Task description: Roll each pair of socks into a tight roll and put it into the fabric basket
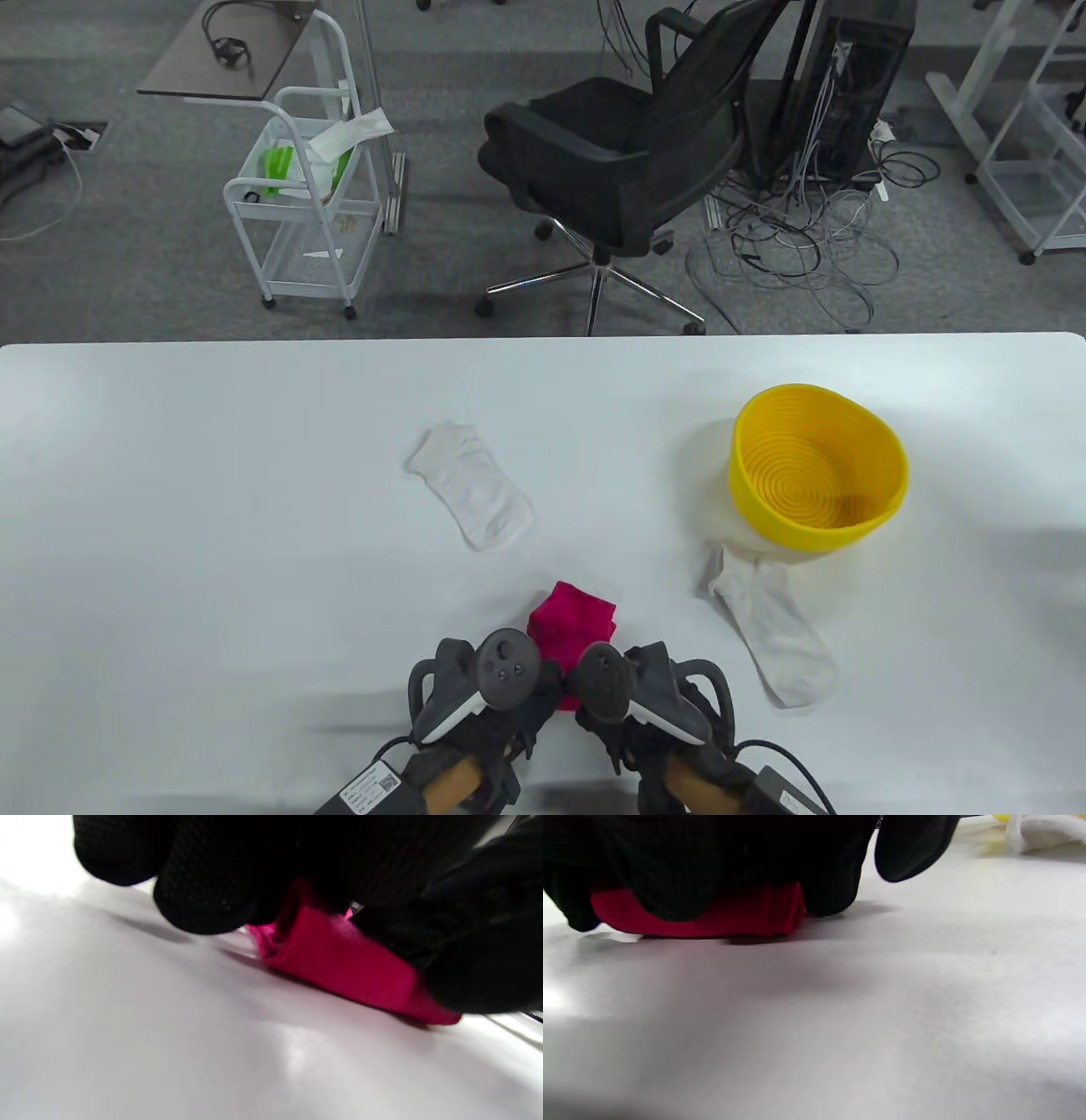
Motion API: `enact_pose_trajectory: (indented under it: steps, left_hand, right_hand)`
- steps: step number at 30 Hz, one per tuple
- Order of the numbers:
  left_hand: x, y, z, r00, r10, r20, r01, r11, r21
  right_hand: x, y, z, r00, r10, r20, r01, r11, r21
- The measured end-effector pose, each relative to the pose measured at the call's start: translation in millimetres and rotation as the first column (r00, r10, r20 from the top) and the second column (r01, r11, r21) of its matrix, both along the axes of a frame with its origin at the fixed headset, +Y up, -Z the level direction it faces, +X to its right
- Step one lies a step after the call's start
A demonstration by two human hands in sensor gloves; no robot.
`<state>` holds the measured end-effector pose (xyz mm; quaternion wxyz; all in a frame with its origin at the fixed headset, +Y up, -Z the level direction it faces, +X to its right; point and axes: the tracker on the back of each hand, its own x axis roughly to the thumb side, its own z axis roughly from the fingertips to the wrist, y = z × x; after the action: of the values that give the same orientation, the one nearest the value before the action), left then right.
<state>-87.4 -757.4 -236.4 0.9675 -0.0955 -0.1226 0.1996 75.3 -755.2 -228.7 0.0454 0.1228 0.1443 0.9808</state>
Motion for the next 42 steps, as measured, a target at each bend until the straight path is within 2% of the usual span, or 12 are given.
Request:
enact_pose_trajectory:
  steps: [5,14,17,21,24,27,32,37,42]
  left_hand:
    - [1,2,2,1.000,-0.017,0.019,0.018,1.000,-0.003]
    - [5,-5,1,0.992,-0.107,0.069,0.112,0.991,-0.073]
    - [4,-5,-1,0.994,-0.082,0.066,0.087,0.994,-0.071]
    - [5,-6,-1,0.994,-0.075,0.074,0.081,0.993,-0.080]
    - [5,-6,-1,0.995,-0.066,0.077,0.073,0.993,-0.088]
    - [4,-7,-2,0.996,-0.058,0.075,0.065,0.993,-0.097]
    - [4,-7,-2,0.996,-0.052,0.071,0.059,0.993,-0.100]
    - [3,-6,-1,0.997,-0.046,0.061,0.051,0.995,-0.083]
    - [-1,4,-1,0.999,-0.034,0.027,0.035,0.999,-0.039]
  right_hand:
    - [0,-1,0,1.000,0.009,0.008,-0.009,1.000,0.012]
    - [1,1,-2,0.998,-0.028,0.048,0.027,0.999,0.032]
    - [2,1,-3,0.998,-0.039,0.054,0.037,0.999,0.041]
    - [5,7,-2,0.997,-0.068,0.035,0.066,0.997,0.042]
    - [7,18,1,0.994,-0.107,0.002,0.106,0.991,0.086]
    - [6,22,4,0.992,-0.123,-0.039,0.125,0.990,0.064]
    - [0,14,6,0.997,-0.035,-0.066,0.036,0.999,0.020]
    - [2,8,3,0.999,-0.026,-0.042,0.026,1.000,-0.001]
    - [2,2,-1,1.000,-0.002,-0.012,0.002,1.000,-0.006]
